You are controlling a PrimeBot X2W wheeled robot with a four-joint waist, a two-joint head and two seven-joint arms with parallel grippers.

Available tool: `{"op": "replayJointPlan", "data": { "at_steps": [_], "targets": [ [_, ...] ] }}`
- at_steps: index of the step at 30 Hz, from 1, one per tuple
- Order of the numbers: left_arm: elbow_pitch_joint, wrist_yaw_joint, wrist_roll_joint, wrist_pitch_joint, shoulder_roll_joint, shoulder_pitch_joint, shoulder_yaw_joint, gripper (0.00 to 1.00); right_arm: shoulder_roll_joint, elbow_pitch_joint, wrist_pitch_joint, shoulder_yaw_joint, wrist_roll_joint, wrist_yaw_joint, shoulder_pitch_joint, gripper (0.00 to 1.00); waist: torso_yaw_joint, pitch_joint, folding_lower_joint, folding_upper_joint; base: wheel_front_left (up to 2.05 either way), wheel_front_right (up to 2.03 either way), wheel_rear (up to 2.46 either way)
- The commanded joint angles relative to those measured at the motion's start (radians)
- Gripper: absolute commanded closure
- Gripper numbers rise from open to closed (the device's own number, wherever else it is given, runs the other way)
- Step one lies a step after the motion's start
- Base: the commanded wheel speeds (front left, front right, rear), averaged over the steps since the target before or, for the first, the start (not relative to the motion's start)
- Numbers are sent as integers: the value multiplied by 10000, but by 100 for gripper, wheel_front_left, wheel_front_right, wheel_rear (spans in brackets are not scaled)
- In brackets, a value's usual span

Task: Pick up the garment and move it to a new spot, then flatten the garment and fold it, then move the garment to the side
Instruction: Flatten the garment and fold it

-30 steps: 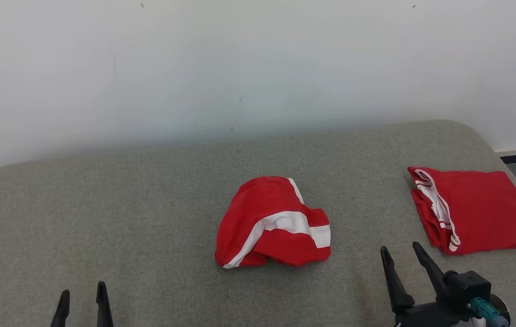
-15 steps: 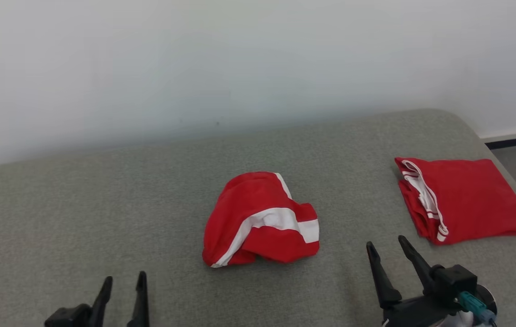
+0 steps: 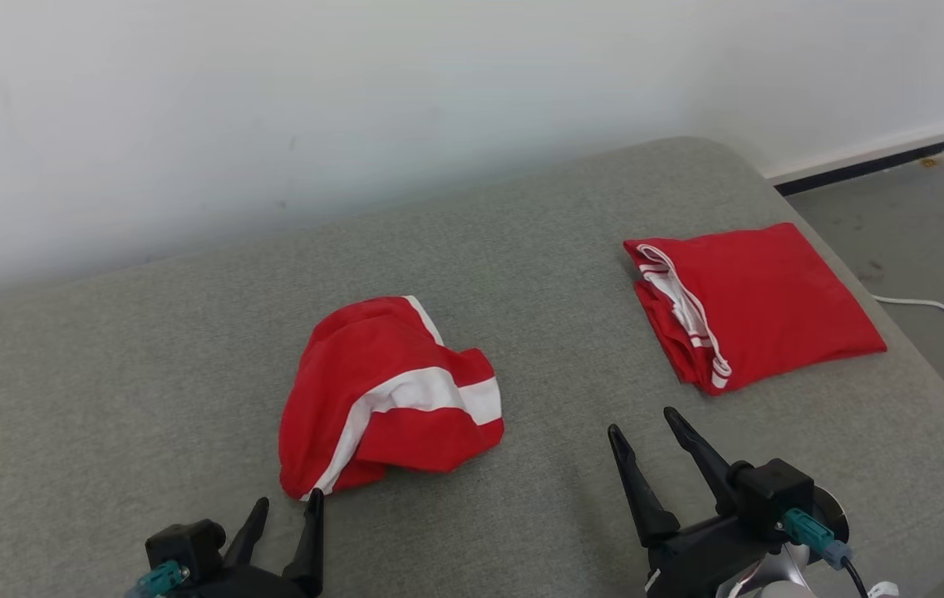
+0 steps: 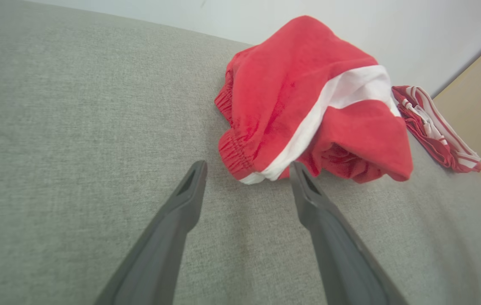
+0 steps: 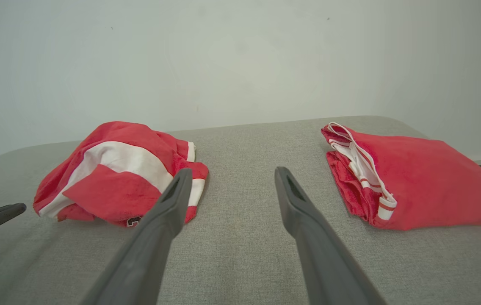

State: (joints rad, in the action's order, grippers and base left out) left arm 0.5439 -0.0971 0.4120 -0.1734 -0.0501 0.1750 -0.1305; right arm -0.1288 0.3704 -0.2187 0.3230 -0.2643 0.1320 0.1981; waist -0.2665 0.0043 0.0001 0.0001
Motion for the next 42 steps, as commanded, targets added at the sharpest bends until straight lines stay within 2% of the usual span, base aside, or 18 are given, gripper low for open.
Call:
{"op": "replayJointPlan", "data": {
  "at_steps": [1, 10, 11, 13, 17, 19, 22, 31, 37, 42],
  "targets": [
    [209, 86, 167, -92, -12, 223, -8, 0, -32, 45, -74, 72, -137, -28, 137, 0, -585, 344, -1, -1, 0, 0, 0],
    [1072, 596, 659, -336, -13, 775, 2, 0, -95, 282, -215, 254, -216, -28, 315, 0, -1022, 422, -1, -1, 0, 0, 0],
    [1173, 661, 723, -354, -9, 827, 10, 45, -106, 306, -221, 267, -233, -28, 332, 0, -1044, 422, -1, -1, 0, 0, 0],
    [1242, 766, 863, -481, -17, 955, 92, 100, -114, 348, -254, 277, -240, -28, 344, 0, -1080, 411, -1, -1, 0, 0, 0],
    [1189, 866, 1041, -721, -19, 1114, 261, 100, -134, 417, -295, 249, -238, -28, 335, 0, -1072, 357, -1, -1, 0, 0, 0],
    [958, 912, 1530, -819, -17, 1202, 486, 100, -136, 444, -311, 217, -231, -28, 307, 0, -1043, 312, -1, -1, 0, 0, 0],
    [385, 760, 1840, -850, 14, 1534, 154, 100, -120, 486, -322, 179, -207, -28, 268, 0, -974, 213, -1, -1, 0, 0, 0],
    [-811, 887, 2208, 37, -9, 3716, -1999, 100, 53, 596, -366, 272, -251, -28, 409, 0, -989, 68, -1, -1, 0, 0, 0],
    [-1094, 1354, 3159, 162, -7, 5337, -3731, 100, 118, 717, -403, 310, -298, -28, 450, 0, -1152, 67, -1, -1, 0, 0, 0],
    [-972, 2072, 3934, 229, -36, 5812, -4760, 100, 83, 750, -442, 135, -267, -28, 343, 0, -1017, 90, -1, -1, 0, 0, 0]
  ]
}}
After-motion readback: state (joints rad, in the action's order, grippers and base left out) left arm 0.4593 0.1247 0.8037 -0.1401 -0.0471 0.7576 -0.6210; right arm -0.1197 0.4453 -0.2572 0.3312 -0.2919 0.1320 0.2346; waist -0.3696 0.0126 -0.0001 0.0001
